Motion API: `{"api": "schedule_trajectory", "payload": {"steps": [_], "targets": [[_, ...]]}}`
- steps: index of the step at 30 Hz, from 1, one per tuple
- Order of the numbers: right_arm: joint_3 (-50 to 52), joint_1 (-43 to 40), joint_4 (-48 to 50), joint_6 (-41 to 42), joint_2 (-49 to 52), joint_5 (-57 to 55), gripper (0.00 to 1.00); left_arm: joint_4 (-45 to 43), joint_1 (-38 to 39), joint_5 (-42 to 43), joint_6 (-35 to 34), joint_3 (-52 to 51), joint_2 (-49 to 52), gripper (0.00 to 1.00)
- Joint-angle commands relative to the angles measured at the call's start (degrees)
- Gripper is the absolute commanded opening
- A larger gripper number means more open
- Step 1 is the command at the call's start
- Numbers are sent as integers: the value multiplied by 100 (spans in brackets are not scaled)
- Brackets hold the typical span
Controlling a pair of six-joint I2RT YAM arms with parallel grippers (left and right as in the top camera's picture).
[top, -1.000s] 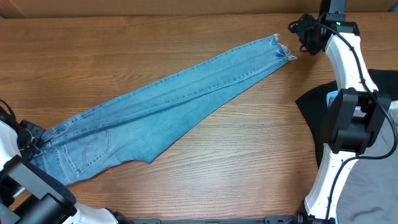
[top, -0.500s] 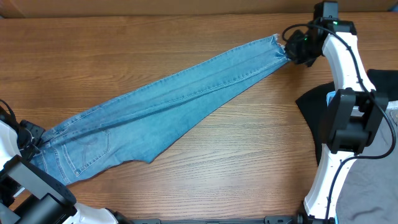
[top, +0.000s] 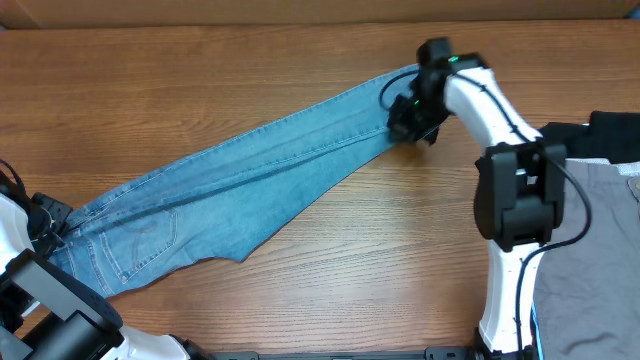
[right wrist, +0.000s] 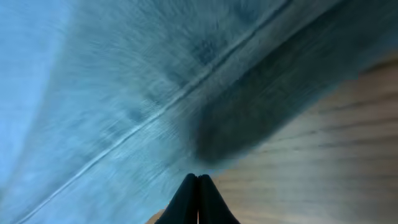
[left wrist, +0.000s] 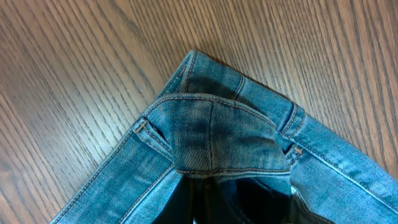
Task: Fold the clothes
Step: 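Regrasp the stacked hems with the right gripper and pull them right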
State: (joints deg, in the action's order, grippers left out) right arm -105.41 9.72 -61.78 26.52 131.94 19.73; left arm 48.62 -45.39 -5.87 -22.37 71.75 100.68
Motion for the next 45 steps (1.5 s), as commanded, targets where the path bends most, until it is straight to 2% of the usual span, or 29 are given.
{"api": "schedule_trajectory", "payload": {"steps": [1,20,24,29,31,37,40,42,44,45], "targets": [[245,-116,387,267,4,-337,4,-24,-33,-203,-39,153,46,5],[831,-146,1923,417,11,-496,4,-22,-33,-203,-39,153,46,5],[820,-151,2822,372,9,4,4,-24,-33,-203,-39,153,46,5],[817,-203,4725,374,9,962,4,-24,-33,-203,-37,153,46,5],[798,-232,5149,376,7,1158,4,-9,-33,-203,-37,153,46,5],[579,-481,4170,17,-107,1073,4,17,-33,-203,-37,153,46,6],[511,-695,3541,-297,-234,973,7,-9,-33,-179,-37,155,46,22],[505,-837,3268,-444,-352,973,7,-26,-33,-186,-31,155,46,42],[505,-975,3073,-525,-487,988,8,-50,-33,-184,35,155,46,54],[505,-1029,3001,-597,-555,992,8,-66,-33,-184,59,155,46,64]]}}
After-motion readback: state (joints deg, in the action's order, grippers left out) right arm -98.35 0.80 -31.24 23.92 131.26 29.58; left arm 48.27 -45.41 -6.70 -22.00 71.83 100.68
